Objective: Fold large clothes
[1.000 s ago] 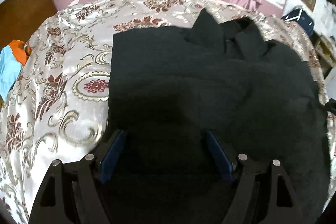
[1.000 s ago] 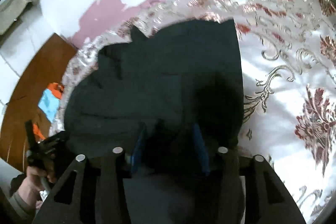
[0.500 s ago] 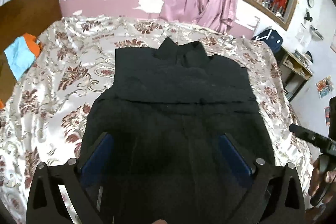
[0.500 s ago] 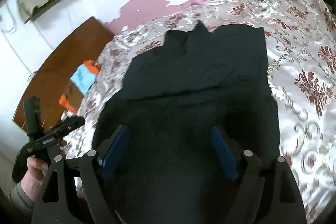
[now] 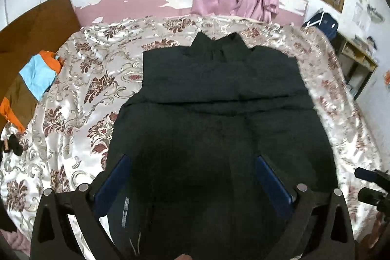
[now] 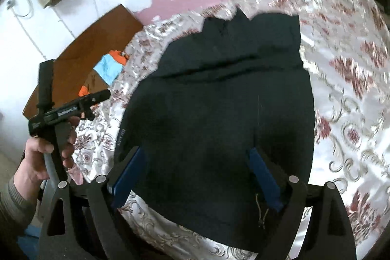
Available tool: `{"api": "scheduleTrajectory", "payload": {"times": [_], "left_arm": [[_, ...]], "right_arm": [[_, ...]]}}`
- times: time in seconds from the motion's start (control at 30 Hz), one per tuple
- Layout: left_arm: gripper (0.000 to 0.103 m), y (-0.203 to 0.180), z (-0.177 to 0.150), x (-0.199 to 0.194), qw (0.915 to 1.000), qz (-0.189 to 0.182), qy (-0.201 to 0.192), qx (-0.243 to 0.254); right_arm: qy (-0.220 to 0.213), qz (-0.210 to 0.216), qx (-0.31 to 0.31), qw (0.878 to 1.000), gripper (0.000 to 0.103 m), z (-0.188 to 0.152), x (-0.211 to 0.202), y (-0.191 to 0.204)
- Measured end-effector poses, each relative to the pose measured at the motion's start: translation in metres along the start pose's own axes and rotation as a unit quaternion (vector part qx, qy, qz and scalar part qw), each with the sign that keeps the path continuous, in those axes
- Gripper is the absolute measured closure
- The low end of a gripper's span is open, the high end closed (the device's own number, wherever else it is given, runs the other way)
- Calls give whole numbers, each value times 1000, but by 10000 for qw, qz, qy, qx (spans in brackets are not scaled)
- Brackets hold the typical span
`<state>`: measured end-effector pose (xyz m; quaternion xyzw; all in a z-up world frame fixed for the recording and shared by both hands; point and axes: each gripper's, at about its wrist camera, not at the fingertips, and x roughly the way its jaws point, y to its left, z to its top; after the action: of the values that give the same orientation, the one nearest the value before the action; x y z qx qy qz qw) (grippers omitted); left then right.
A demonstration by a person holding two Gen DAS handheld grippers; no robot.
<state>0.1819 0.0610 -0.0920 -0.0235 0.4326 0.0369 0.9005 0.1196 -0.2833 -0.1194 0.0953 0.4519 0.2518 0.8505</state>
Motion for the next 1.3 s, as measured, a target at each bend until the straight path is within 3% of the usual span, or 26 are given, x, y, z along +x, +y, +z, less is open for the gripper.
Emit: {"api": "scheduleTrajectory", "payload": {"times": [0.2,0.37,0.47,0.53,0.57,0.63,0.77,1.03,1.1,1.2,1.3], "left_arm": [[0,12,15,81,9995,86,293,-16],[0,19,43,91,9969,-23,743,-245],[0,21,67,60,9949,-71,978,-234],[0,21,83,35,9943,-96,1049,-178],[0,18,92,17,9936,-138,1122,-54],[0,15,105,-8,9929,-98,1181,78],[0,9,120,-31,9885,-221,1489,-118],[0,10,146,-36,9768,-162,1786,-1169],[0,15,152,-32,9790,-61,1707,-1109],[0,26,157,-10,9831,8,1638,-813],[0,36,167,28,9818,23,1798,-604]], "right_arm": [[350,32,52,9994,18,39,83,-9],[775,23,281,9966,18,82,121,-1],[969,-55,339,9947,18,99,112,16],[1171,-222,320,9924,18,127,80,47],[1171,-222,320,9924,18,127,80,47],[1137,-347,293,9925,18,156,41,73],[889,-327,117,9954,18,193,-7,94],[1243,-171,176,9919,18,243,-2,46],[1255,-170,222,9917,18,249,3,40],[1365,-317,423,9892,18,285,48,15],[1441,-628,467,9865,18,312,88,-1]]}}
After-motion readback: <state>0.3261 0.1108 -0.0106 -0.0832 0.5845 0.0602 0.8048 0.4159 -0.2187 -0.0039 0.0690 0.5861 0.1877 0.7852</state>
